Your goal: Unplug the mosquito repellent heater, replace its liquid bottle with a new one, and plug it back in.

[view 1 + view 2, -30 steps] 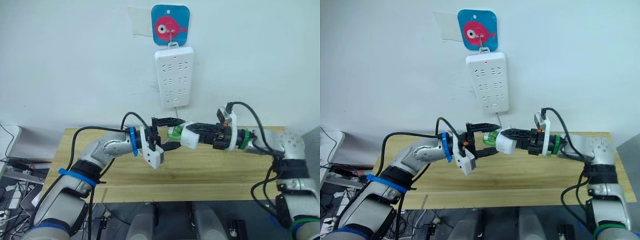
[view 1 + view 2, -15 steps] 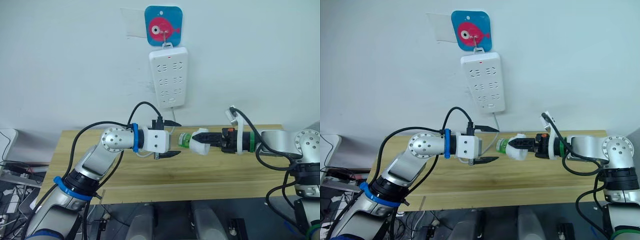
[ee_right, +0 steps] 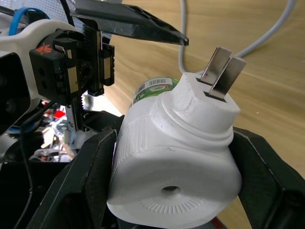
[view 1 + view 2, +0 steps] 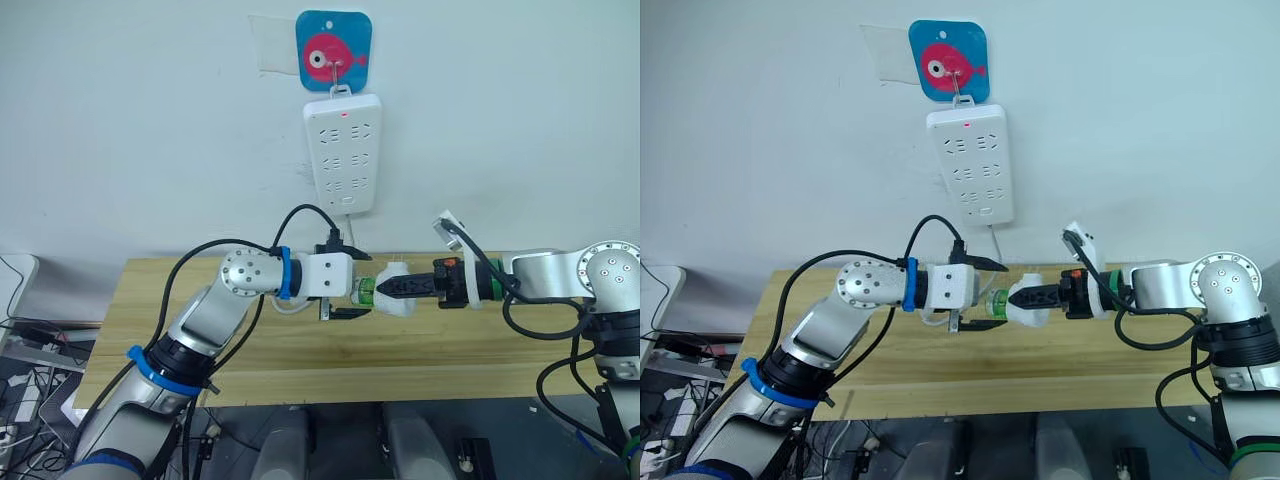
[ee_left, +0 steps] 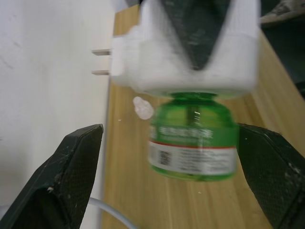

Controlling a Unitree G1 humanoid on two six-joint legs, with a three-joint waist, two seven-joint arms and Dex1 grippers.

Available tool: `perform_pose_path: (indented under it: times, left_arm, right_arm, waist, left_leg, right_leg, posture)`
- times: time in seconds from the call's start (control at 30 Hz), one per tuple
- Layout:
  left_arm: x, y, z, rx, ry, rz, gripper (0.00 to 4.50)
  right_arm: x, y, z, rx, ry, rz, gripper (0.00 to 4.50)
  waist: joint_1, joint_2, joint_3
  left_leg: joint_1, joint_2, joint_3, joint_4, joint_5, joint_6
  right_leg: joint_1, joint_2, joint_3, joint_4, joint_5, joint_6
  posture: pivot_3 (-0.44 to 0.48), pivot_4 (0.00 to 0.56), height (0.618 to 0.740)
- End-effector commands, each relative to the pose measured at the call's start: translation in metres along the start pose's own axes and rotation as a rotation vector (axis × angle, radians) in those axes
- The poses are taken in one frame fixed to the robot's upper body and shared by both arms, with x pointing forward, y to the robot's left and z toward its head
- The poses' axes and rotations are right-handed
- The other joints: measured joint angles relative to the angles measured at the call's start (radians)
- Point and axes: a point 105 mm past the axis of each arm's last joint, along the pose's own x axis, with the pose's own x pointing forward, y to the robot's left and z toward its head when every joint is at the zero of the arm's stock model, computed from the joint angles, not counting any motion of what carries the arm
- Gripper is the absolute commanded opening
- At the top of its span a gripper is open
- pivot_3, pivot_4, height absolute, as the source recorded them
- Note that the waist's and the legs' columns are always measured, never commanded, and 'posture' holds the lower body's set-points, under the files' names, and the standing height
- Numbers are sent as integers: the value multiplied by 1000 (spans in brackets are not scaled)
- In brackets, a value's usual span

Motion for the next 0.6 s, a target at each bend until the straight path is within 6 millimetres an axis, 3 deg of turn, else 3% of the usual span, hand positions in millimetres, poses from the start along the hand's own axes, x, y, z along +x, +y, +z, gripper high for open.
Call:
perform_pose_path:
  times: [0.03, 0.1, 0.17, 0.37, 0.6]
  left_arm:
    - [3, -1, 7, 26, 11, -14, 4500]
    - [4, -1, 7, 14, 15, -9, 4500]
    - [5, -4, 6, 2, 23, -19, 4113]
    - [8, -2, 6, -4, 34, -10, 2377]
    - [9, -1, 4, 3, 47, -16, 2262]
  right_arm:
    - [1, 16, 3, -59, 2, 55, 3141]
    - [1, 17, 3, -63, 4, 59, 3141]
    - [2, 18, 3, -64, 4, 62, 3141]
    - [4, 21, 3, -72, 10, 72, 3141]
    - [6, 24, 3, -85, 12, 83, 3141]
  waist:
    - [-1, 0, 0]
    - [-1, 0, 0]
    - [0, 0, 0]
    - [0, 0, 0]
    - [0, 0, 0]
  left_leg:
    - [0, 0, 0, 0, 0, 0]
    - [0, 0, 0, 0, 0, 0]
    - [0, 0, 0, 0, 0, 0]
    - [0, 0, 0, 0, 0, 0]
    - [0, 0, 0, 0, 0, 0]
  right_leg:
    - [0, 0, 0, 0, 0, 0]
    - [0, 0, 0, 0, 0, 0]
    - [0, 0, 0, 0, 0, 0]
    - [0, -1, 0, 0, 0, 0]
    - [0, -1, 0, 0, 0, 0]
  posture:
    - [-24, 218, 740]
    - [-25, 219, 740]
    - [-26, 221, 740]
    - [-28, 222, 740]
    - [-31, 223, 740]
